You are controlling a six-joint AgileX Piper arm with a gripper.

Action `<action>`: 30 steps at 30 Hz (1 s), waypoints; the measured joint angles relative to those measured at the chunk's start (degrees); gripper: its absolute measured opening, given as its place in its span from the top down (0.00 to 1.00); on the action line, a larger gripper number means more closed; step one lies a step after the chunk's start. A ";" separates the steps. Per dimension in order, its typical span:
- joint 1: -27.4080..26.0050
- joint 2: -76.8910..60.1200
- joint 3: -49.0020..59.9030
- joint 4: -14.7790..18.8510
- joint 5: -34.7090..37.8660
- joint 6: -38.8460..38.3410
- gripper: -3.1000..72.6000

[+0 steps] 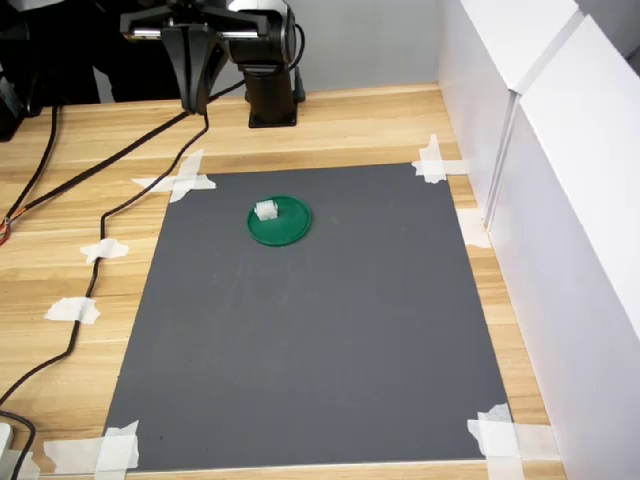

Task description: Grasp a white terminal and put it on the green lid.

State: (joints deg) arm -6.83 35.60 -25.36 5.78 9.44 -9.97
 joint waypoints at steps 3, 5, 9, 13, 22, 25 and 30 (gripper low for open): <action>0.00 -5.64 6.19 0.10 -7.71 1.33 0.98; 0.00 -9.57 10.11 0.17 -11.20 1.82 0.98; 0.00 -16.72 16.12 0.23 -13.64 2.57 0.98; 0.00 -22.50 21.49 0.23 -13.59 2.61 0.98; 0.00 -30.10 25.57 -0.21 -6.79 2.61 0.98; 0.00 -30.29 25.57 -0.41 -6.21 2.61 0.98; 0.00 -30.28 25.57 -0.47 -5.95 2.61 0.98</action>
State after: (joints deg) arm -6.83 5.33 0.21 5.31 3.48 -7.36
